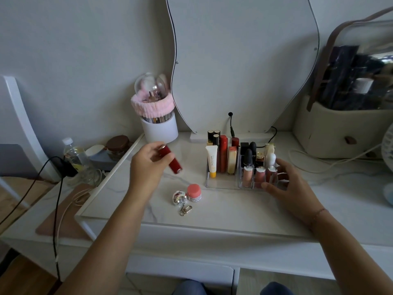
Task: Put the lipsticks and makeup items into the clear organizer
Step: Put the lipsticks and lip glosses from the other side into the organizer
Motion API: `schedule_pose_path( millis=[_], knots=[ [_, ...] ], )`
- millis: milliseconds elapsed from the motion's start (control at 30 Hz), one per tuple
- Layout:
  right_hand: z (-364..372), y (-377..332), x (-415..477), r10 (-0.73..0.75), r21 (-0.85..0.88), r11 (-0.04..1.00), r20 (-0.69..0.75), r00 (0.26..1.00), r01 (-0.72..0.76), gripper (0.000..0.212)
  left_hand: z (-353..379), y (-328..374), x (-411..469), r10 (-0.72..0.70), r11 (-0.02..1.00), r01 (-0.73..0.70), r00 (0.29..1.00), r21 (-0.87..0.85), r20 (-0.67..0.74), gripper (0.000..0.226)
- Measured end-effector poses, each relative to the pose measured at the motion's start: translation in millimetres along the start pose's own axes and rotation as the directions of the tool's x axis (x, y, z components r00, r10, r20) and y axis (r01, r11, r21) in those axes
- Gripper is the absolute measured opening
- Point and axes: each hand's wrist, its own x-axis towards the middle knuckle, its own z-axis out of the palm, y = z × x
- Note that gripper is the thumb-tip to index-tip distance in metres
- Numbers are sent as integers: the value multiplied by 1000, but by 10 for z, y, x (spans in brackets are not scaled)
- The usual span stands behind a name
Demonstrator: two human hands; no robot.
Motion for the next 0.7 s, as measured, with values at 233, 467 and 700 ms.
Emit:
schedule_pose_path(
  millis=[233,467,700],
  knots=[
    [7,-8,-5,-6,-4,1000,-5,1000,6,73,662,448,-230,280,959,-270,952,-89,124,30],
    [4,3,-9,4,7,1000,-11,1000,-4,74,974,300,-276,321,937,-338,934,95,156,30],
    [-1,-22,-11,-1,3,1000,-12,1000,1,75,1052,126,-345,405,883,-433,898,179,171,16]
  ],
)
